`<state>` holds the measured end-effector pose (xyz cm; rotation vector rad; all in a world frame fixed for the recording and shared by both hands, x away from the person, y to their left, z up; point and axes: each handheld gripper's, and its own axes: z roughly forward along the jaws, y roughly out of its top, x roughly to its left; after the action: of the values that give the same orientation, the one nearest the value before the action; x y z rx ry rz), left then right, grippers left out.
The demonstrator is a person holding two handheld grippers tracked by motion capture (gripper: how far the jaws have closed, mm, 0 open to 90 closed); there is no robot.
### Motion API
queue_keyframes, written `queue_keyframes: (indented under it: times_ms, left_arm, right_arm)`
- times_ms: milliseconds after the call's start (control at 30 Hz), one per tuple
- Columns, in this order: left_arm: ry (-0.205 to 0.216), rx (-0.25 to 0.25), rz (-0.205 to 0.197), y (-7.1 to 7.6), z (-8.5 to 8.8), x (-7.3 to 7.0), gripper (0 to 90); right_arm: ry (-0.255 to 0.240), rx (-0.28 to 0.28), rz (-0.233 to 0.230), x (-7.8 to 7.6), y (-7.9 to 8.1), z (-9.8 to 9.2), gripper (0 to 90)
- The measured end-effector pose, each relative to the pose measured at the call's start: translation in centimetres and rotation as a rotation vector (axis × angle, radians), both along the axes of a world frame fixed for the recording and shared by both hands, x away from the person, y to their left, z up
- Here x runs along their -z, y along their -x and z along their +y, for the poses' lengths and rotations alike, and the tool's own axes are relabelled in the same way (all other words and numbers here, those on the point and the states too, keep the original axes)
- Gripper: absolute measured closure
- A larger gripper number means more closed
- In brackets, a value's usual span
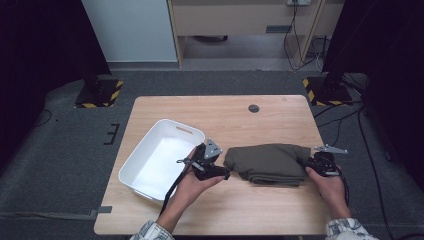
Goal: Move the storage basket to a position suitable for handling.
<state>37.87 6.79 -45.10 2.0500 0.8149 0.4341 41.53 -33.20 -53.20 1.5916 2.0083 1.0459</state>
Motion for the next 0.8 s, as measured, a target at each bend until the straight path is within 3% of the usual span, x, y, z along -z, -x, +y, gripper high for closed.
queue_keyframes:
  times_ms: [433, 533, 600, 800]
  left_arm:
    - [-0.049, 0.014, 0.043, -0.7, -2.2, 3.5, 13.5]
    - [-0.077, 0.021, 0.036, -0.8, -2.6, 4.1, 13.2]
    - [-0.058, 0.023, 0.053, -1.1, -2.7, 4.5, 12.8]
    - [-0.065, 0.017, 0.057, -1.7, -3.1, 5.3, 12.8]
  right_arm:
    - [-0.005, -0.001, -0.002, 0.0, 0.0, -0.1, 65.8]
    - [-0.004, 0.001, -0.004, 0.0, 0.0, -0.1, 65.9]
    - [-0.004, 0.004, -0.003, 0.0, 0.0, 0.0, 65.9]
    - [-0.005, 0.001, -0.001, 0.0, 0.0, -0.1, 66.0]
